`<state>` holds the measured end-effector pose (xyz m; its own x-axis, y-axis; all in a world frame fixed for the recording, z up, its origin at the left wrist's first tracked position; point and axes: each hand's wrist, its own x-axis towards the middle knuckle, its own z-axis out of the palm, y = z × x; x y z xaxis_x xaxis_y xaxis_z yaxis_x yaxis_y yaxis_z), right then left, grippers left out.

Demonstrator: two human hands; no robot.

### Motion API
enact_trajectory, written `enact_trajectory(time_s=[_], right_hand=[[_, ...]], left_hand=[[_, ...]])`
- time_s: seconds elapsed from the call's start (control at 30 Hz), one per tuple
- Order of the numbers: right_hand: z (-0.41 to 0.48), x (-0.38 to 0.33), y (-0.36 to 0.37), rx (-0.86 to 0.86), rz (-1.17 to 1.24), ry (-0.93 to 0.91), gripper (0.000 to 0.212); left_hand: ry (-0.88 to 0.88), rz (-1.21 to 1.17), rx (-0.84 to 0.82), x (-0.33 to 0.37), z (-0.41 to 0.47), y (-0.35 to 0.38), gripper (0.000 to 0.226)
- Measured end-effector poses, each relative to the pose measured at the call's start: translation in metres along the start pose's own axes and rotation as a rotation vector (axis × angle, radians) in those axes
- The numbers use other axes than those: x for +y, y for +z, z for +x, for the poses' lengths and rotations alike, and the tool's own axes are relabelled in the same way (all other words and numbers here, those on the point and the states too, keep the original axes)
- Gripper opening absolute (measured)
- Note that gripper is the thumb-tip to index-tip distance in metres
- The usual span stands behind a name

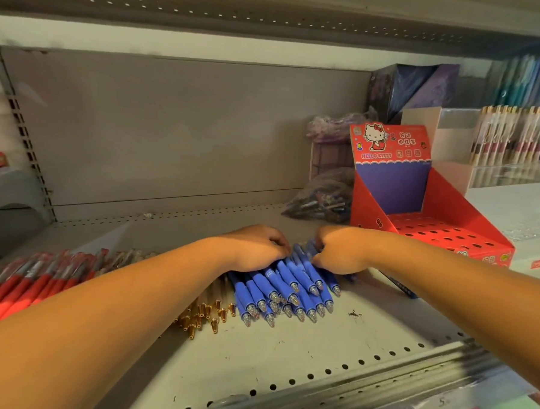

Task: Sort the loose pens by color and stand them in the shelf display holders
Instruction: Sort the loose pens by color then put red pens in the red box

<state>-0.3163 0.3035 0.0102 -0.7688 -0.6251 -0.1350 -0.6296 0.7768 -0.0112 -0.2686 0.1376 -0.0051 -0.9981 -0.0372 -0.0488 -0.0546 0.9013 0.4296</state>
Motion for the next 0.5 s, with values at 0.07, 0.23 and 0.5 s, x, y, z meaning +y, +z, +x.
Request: enact_trajectory(time_s=[0.07, 0.23, 0.5], right_hand=[[0.001, -0.002, -0.002, 0.009, 0.161, -0.039, 0.013], [0.0, 0.0, 0.005, 0.051, 0.397, -0.081, 0.036], [0.0, 0.012, 0.011, 0.001, 1.035, -0.153, 0.011]], left_hand=[[-0.017, 0.001, 0.012, 0.0, 0.0, 0.002, 0.029], [-0.027, -0.014, 0.061, -0.001, 0.002, 0.006, 0.045], [0.015, -0.008, 0.038, 0.003, 0.008, 0.008, 0.055]])
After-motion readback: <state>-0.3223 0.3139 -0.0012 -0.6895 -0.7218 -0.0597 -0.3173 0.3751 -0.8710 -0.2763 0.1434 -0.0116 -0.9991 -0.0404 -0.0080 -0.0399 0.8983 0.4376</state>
